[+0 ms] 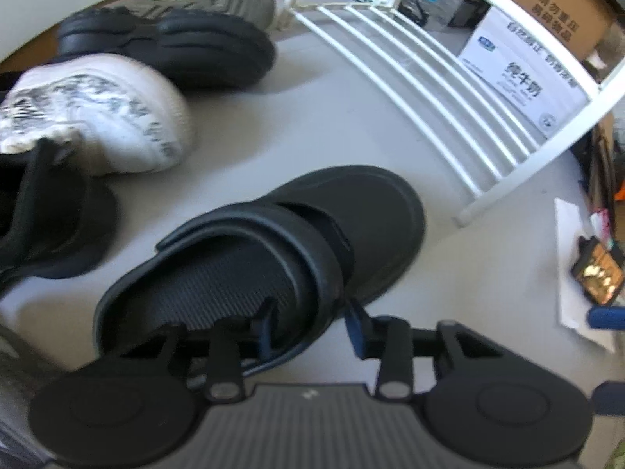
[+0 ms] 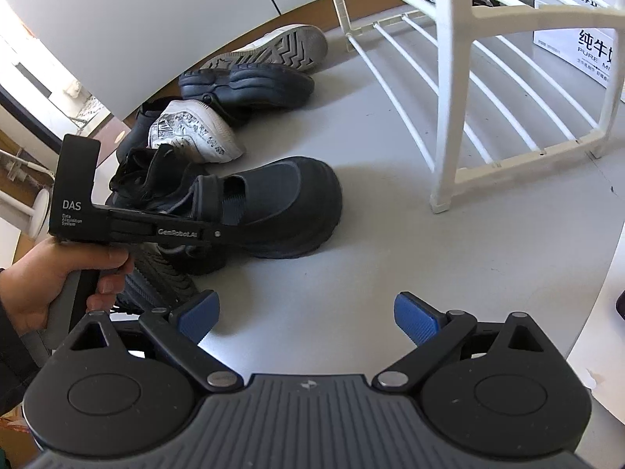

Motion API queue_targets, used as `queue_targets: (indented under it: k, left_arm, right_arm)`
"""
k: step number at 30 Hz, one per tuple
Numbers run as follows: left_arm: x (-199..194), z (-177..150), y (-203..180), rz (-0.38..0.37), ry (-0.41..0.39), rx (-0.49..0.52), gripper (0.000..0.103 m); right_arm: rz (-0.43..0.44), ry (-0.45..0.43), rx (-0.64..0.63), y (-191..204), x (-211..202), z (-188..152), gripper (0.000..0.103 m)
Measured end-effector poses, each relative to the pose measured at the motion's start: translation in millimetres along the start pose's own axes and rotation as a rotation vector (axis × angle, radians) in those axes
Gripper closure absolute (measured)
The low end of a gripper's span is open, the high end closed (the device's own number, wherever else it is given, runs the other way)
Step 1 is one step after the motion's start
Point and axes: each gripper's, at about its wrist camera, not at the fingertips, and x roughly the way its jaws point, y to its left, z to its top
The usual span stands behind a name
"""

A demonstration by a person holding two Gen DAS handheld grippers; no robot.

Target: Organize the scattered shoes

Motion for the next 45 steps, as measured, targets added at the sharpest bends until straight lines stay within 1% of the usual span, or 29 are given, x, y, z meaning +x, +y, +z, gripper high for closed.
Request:
queue_targets:
  k: [1,8,11,12,14,17,21,25,28,31,33,37,45]
  left_arm:
    - [1.4,-0.2,-3.0,-0.014,0.004,-0.005,0.074]
    - [9.9,-10.2,-22.6,-0.078,0.052,-0.066,0.074]
    - [13.7,-15.4,-31.4,-0.109,0.066,-0.116,0.075]
    - [15.4,-17.1,-35.1,-0.112,0.066,-0.127,0.076]
    - [19.2,-19.2,-41.2,-0.117,0.064,-0.145,0.083]
    - [25.6,-20.0,-50.4,-0.117,0.057,-0.155,0.086]
    - [35.6,-13.9,-66.3,-0.136,0.045,-0.128,0.087]
    - [44.4,-7.1,-81.7,-0.135,0.018,-0.091,0.086]
    - [49.6,-2.5,-92.5,-0.168,0.021,-0.069,0.087]
    - [50.8,-2.8,-111.9,-0.168,0.019,-0.009,0.088]
    - [44.7,-3.9,-122.7,-0.169,0.018,0.02,0.088]
    - [37.7,-6.2,-129.7,-0.203,0.01,0.053,0.087]
    - [38.3,0.8,-136.1,-0.212,-0.01,0.124,0.087]
  right_arm:
    - [0.003,-0.001,0.004,-0.9,0.1,-0.1,0.004]
    - [0.026,-0.007,0.034,-7.2,0.5,-1.2,0.004]
    - [0.028,-0.011,0.035,-10.1,-0.2,-2.1,0.004]
    - [0.029,-0.013,0.036,-11.1,-0.4,-2.4,0.004]
    - [0.024,-0.013,0.047,-17.0,-1.2,-4.6,0.004]
    - [0.016,-0.012,0.073,-26.6,-2.3,-7.2,0.004]
    - [0.009,-0.014,0.093,-37.3,-4.7,-8.7,0.004]
    - [0.001,-0.016,0.114,-48.1,-7.0,-10.2,0.004]
    - [-0.003,-0.017,0.126,-55.6,-8.6,-11.4,0.004]
    - [-0.015,-0.008,0.127,-61.8,-8.8,-14.6,0.004]
    - [-0.028,0.002,0.125,-65.8,-8.5,-17.1,0.004]
    - [-0.04,0.018,0.142,-73.0,-7.1,-22.4,0.004]
    - [-0.032,0.028,0.141,-73.7,-4.1,-25.6,0.004]
